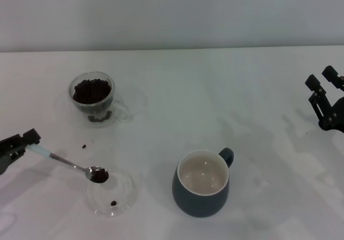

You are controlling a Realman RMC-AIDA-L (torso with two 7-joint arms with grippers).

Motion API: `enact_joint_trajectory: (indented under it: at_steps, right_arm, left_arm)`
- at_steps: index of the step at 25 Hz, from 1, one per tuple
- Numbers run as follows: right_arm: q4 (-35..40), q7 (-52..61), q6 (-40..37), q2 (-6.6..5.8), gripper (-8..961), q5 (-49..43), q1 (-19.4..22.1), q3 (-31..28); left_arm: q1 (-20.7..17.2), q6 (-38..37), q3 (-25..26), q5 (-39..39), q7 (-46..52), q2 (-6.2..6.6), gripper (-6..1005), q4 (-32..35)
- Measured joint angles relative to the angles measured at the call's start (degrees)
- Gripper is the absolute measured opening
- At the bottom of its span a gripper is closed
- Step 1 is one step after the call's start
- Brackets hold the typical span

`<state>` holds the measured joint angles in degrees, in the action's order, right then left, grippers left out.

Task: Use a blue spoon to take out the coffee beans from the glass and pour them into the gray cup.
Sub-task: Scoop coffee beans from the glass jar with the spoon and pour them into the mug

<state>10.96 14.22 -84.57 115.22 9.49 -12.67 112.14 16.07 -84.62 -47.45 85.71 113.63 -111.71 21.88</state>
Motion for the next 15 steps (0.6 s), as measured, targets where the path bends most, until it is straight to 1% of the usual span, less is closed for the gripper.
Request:
enact_joint_trajectory:
  at_steps: [3,8,15]
  right_arm:
    - [0.0,-0.1,0.1,0.00,366,0.0,0.0,0.0]
    - [0.0,-0.2,0.2,0.00,366,0.0,-0.1,0.0]
    - [-0.4,-0.2,0.4,0.00,366,0.0,-0.1,0.0]
  left_arm:
    - [0.7,-0.3,-0.2,0.1,0.1,-0.05,137,-0.1]
    - [4.0,-1.0,-2.0,0.2,0.6,-0.46,137,-0.7]
    - [9.6,-1.2,-4.0,0.2,1.0,-1.29,138,-2.5]
